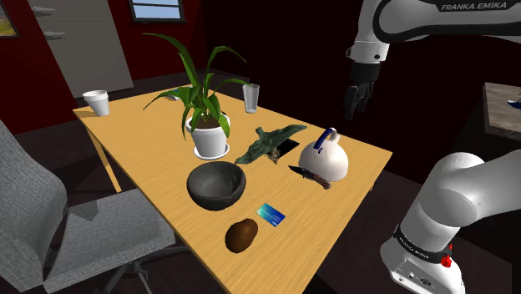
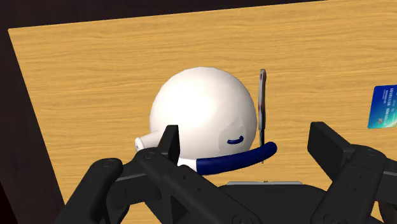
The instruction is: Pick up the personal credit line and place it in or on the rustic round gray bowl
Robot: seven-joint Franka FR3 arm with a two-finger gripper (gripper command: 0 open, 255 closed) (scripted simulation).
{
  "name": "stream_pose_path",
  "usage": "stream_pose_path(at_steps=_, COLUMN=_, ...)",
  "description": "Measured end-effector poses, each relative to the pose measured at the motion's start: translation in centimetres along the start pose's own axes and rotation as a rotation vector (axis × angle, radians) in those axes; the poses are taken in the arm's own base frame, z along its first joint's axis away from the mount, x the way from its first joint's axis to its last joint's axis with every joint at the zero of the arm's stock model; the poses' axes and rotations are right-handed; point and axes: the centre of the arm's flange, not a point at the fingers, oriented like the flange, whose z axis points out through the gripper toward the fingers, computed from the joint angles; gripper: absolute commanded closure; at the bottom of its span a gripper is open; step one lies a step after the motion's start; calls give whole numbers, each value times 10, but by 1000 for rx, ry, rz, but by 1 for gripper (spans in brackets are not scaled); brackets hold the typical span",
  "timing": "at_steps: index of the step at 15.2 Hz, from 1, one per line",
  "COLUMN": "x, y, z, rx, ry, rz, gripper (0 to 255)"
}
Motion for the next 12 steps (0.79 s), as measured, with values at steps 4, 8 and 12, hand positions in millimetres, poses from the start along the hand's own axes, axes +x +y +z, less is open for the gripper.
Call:
stream_pose_path(at_steps=4, x=6, y=-23, z=17, rx=-3, ry=12, rz=-3, gripper=0)
stream_pose_path(at_steps=8, x=15, y=-64, z=44, rx=-8, ry=34, rz=-7, gripper=0)
stream_pose_path(at_steps=12, x=25, y=-104, z=74, rx=-14, ry=57, rz=-9, gripper=0)
